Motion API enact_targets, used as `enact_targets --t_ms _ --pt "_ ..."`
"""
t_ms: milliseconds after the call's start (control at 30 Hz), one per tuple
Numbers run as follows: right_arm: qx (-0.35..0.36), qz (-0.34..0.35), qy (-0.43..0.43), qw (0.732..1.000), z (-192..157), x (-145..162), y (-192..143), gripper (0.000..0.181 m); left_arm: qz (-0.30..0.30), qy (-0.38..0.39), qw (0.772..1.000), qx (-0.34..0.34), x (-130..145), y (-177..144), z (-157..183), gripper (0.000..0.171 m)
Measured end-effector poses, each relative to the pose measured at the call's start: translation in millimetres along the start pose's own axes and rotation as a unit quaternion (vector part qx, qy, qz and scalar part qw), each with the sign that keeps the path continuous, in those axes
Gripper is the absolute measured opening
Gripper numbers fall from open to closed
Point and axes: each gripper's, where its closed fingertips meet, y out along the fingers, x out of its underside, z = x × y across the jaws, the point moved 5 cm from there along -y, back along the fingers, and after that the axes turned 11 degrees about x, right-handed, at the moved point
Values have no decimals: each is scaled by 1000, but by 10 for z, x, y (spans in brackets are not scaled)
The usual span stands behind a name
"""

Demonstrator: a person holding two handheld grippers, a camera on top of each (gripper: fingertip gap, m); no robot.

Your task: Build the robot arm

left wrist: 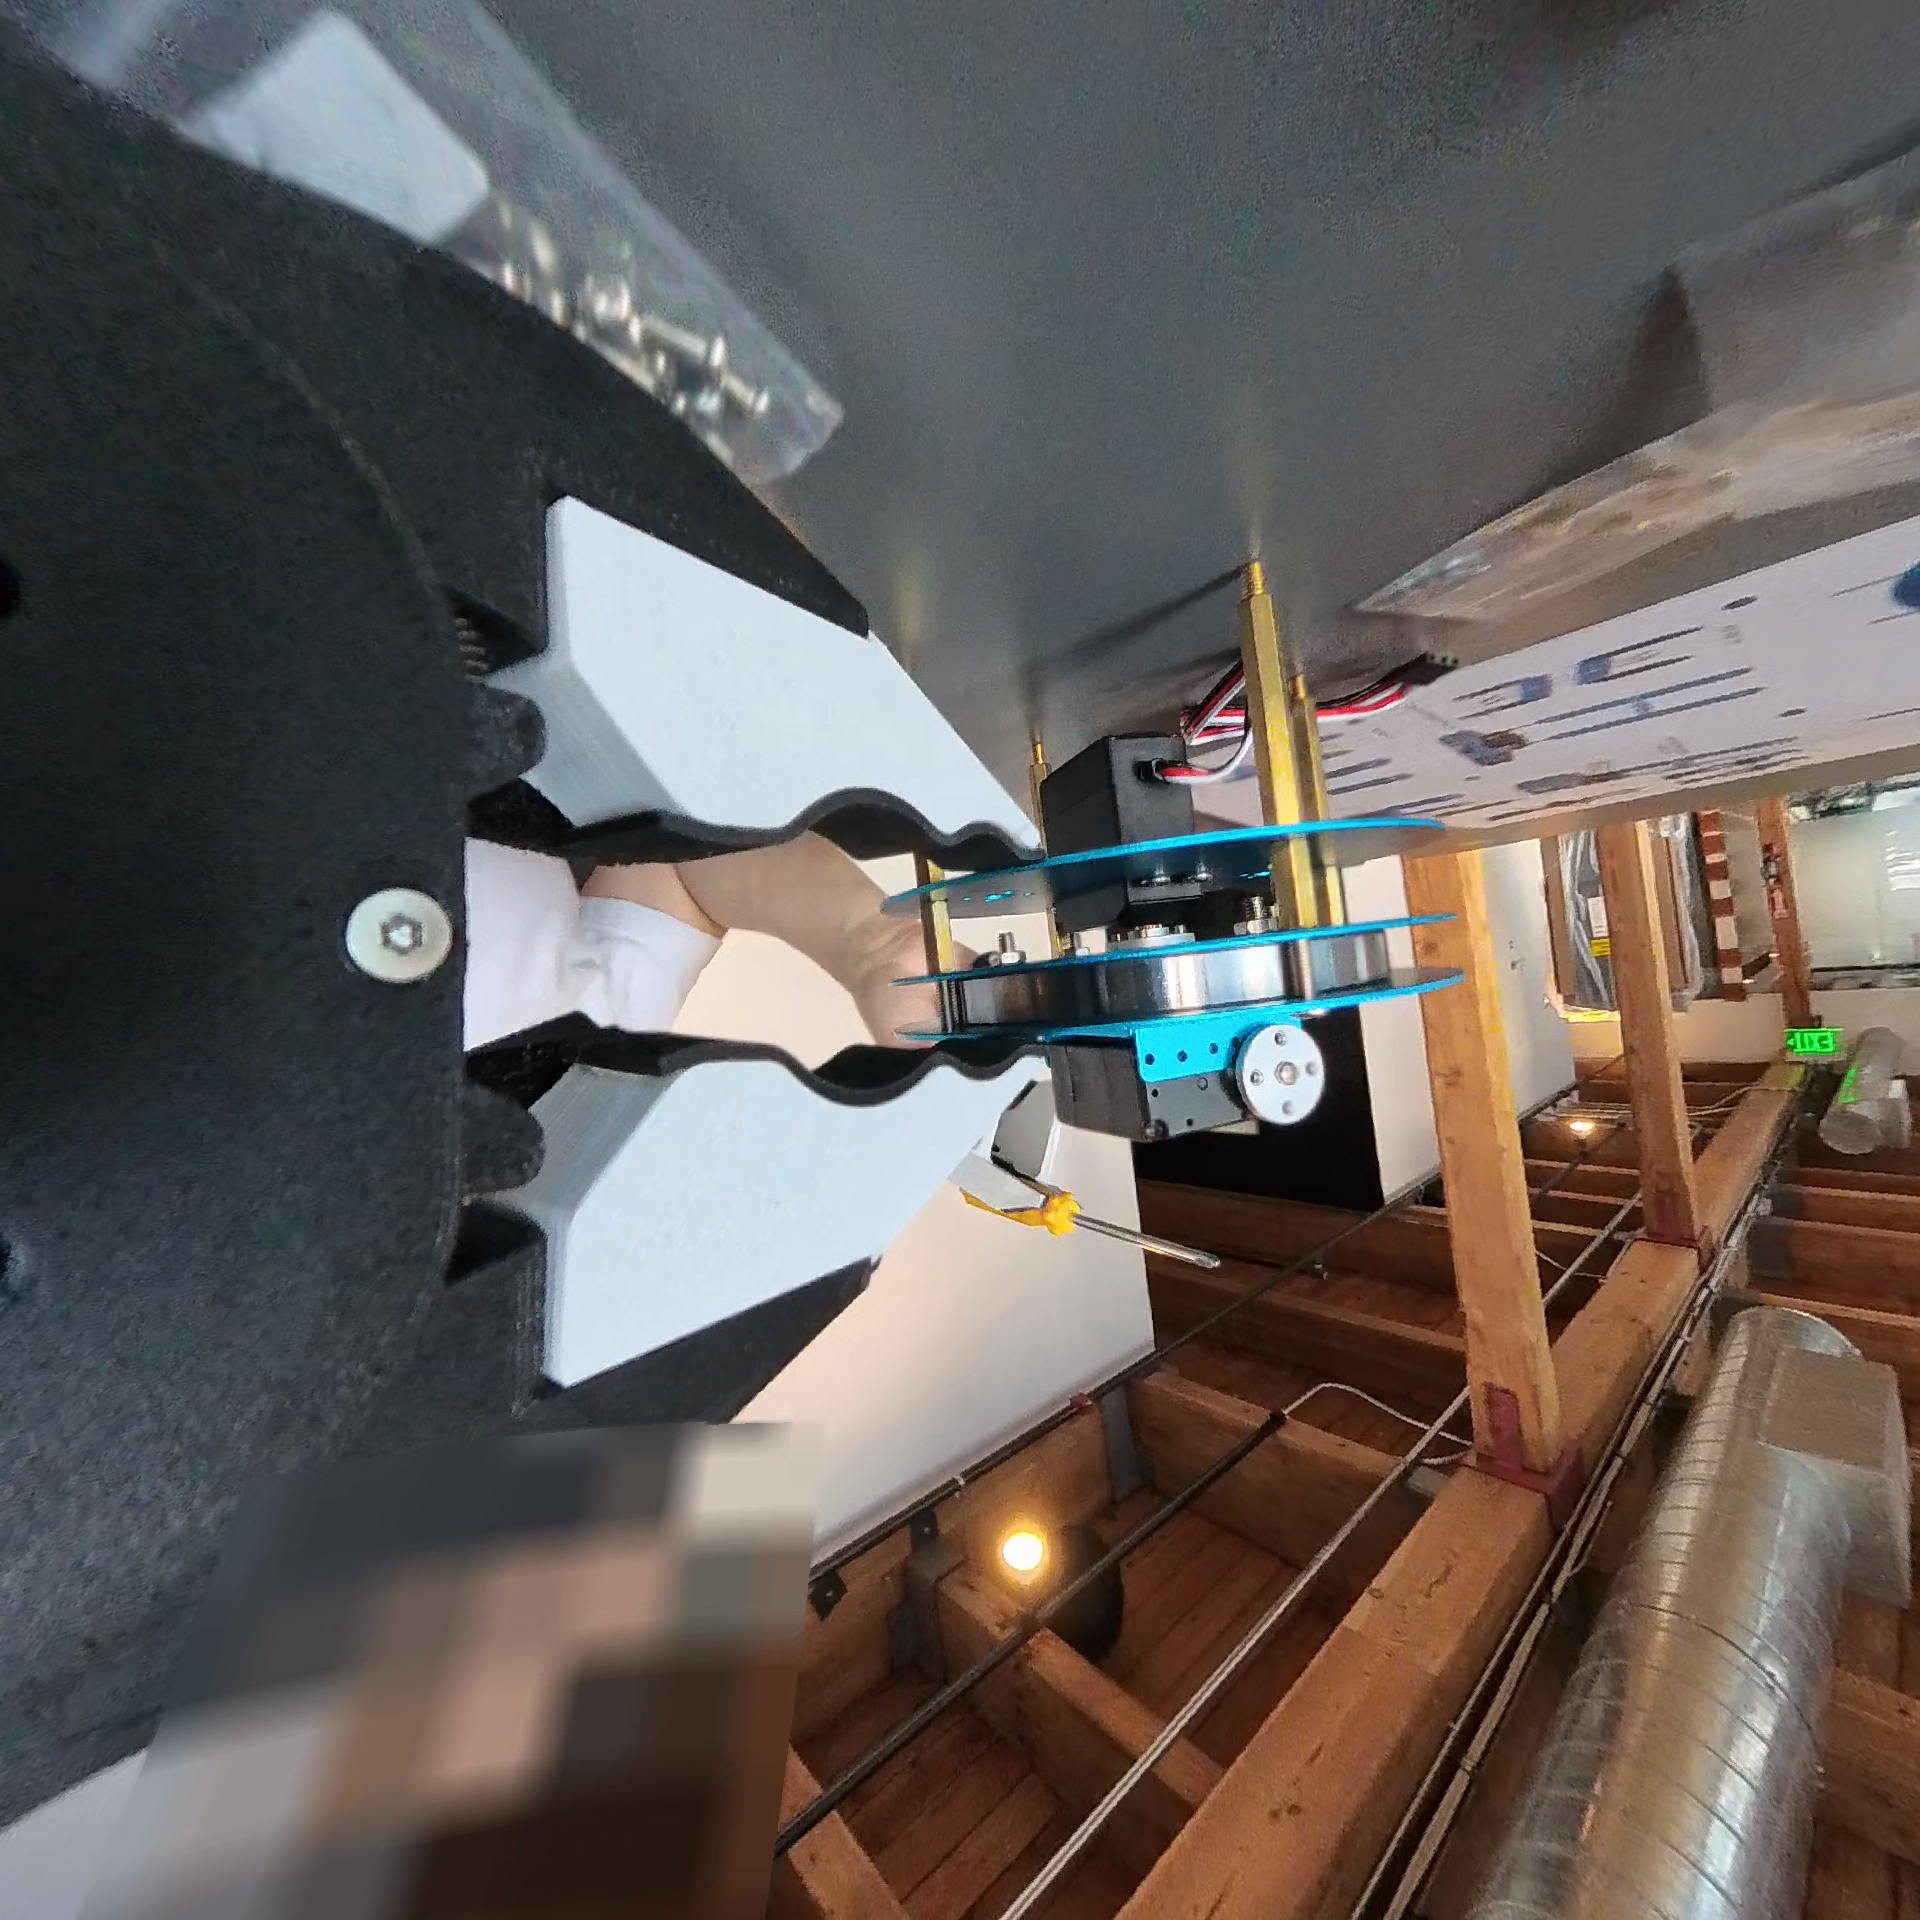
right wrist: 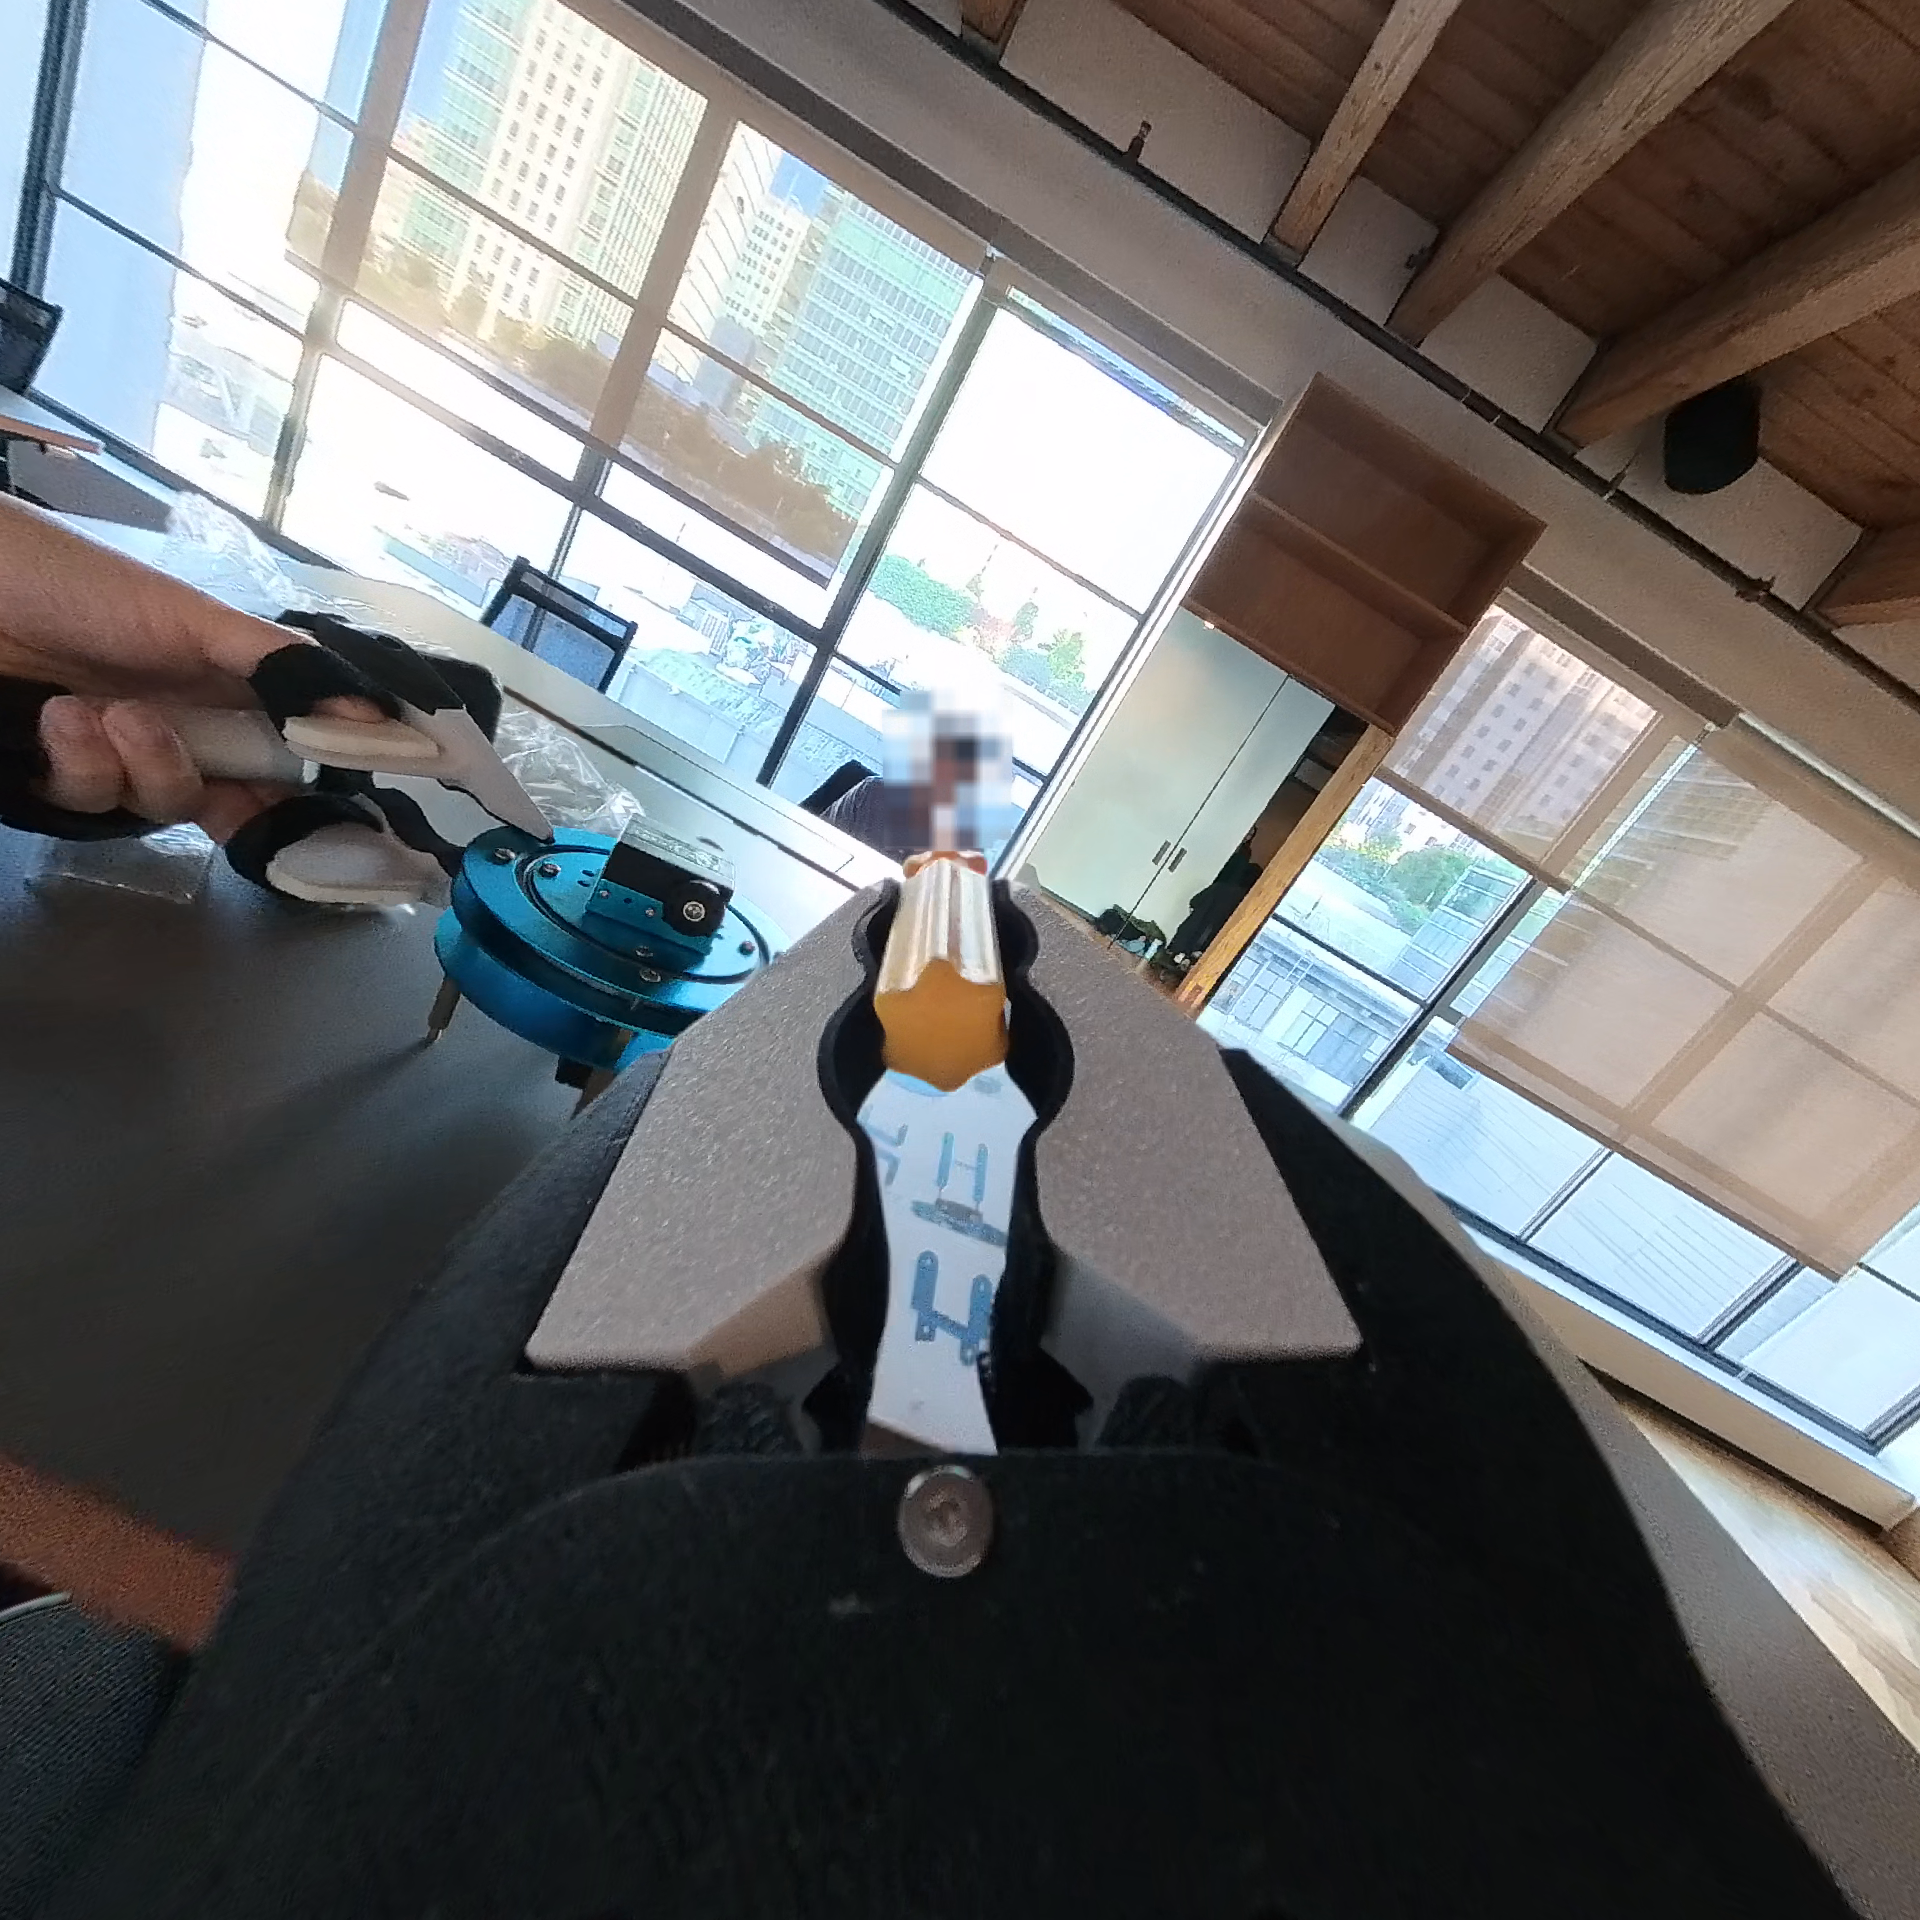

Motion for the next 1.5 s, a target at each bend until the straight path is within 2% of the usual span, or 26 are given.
enact_targets --t_ms 267,733,1100,1500 --pt "-2 -10 2 1000 -29 82 -226 16 -25 -12 1000 15 371 117 7 30" --pt "-46 10 16 999 -367 37 -466 16 -43 -25 999 11 805 -84 111 30" --pt "-100 31 -3 994 -626 -69 -681 16 -58 -30 998 13 923 -201 154 30" --pt "-157 41 -17 987 -282 -12 -892 16 -89 -30 995 20 882 194 57 30"
